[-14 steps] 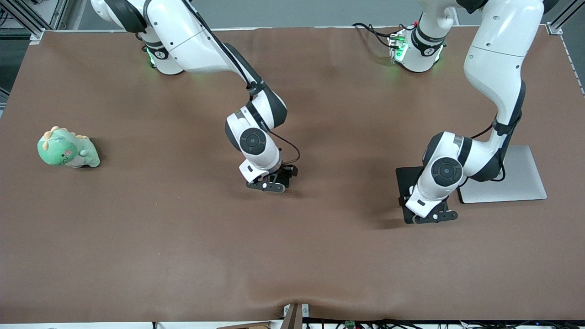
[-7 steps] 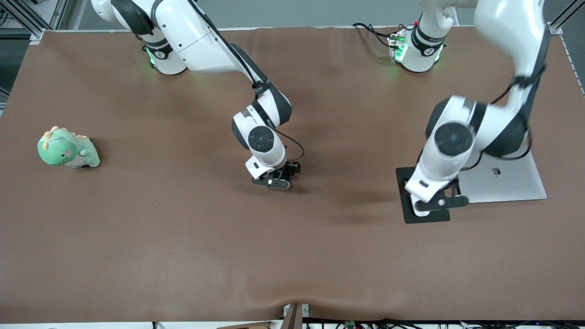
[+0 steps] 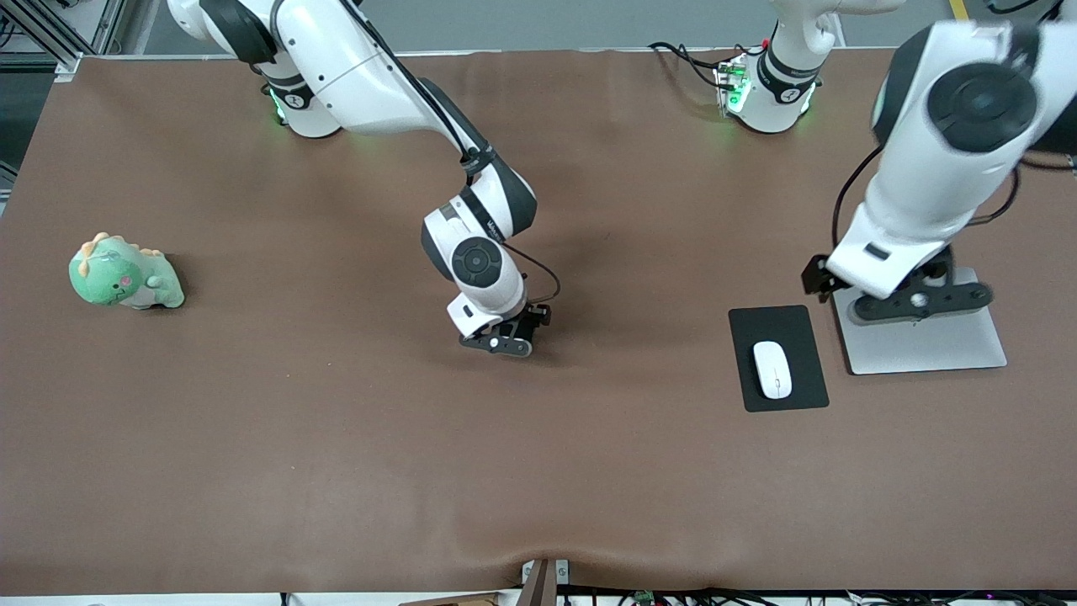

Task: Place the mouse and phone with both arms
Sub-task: 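Raise the open left gripper away while the right gripper lifts the phone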

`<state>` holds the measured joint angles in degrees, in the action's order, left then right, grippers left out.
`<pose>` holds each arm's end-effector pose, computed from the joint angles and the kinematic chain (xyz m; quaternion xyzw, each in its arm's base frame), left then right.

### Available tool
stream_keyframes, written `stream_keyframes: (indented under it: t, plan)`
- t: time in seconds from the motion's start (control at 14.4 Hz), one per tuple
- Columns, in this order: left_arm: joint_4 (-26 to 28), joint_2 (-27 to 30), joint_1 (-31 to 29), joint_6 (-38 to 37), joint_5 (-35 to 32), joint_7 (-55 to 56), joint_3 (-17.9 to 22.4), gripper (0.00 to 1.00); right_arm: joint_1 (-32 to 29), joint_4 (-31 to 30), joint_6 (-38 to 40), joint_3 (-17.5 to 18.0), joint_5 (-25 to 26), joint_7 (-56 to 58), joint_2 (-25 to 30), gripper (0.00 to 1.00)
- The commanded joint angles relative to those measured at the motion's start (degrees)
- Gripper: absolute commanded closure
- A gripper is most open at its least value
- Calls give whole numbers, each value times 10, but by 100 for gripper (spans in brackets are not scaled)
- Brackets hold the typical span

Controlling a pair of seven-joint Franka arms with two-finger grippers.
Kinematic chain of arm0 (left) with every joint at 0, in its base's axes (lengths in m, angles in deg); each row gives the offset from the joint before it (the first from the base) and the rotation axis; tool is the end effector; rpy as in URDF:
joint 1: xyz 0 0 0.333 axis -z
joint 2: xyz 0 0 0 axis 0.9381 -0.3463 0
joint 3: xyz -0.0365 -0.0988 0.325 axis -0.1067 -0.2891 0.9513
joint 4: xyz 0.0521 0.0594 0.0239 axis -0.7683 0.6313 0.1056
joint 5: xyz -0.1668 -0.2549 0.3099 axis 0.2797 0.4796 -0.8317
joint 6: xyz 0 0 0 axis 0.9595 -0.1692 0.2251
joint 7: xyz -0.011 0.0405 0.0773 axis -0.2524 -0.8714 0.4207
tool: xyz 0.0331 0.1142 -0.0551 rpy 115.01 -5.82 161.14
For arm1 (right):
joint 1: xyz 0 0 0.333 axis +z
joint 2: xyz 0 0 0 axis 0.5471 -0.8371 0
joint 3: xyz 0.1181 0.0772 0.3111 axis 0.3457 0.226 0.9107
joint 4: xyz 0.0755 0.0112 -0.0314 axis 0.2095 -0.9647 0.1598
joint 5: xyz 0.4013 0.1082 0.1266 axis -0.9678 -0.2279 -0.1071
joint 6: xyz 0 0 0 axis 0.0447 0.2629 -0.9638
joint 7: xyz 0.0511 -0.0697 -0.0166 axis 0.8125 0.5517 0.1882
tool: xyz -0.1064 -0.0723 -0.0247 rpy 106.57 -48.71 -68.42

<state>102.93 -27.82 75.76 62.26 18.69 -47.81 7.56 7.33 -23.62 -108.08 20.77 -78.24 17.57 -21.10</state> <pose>0.6379 -0.1665 0.5624 -0.9925 -0.0123 -0.0338 0.1172 0.5920 0.4880 0.1697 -0.9925 0.1029 0.0487 0.0452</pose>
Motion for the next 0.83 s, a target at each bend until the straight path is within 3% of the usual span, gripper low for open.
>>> stream_keyframes:
  t: [0.0,0.21,0.42,0.62,0.76]
  plan:
    - [-57,0,-6,-47,14,-45,0,0,-37,4,45,4,5,6,27,100]
    - [-58,33,-29,-48,29,-86,1,0,-72,-11,80,4,5,10,47,100]
    - [-41,74,-65,-56,102,-151,14,0,-111,-72,81,5,5,63,92,100]
    - [19,127,-30,-59,121,-170,90,0,-135,-128,80,4,5,94,129,100]
    - [25,137,-21,-60,123,-187,114,0,-152,-172,69,4,7,111,153,100]
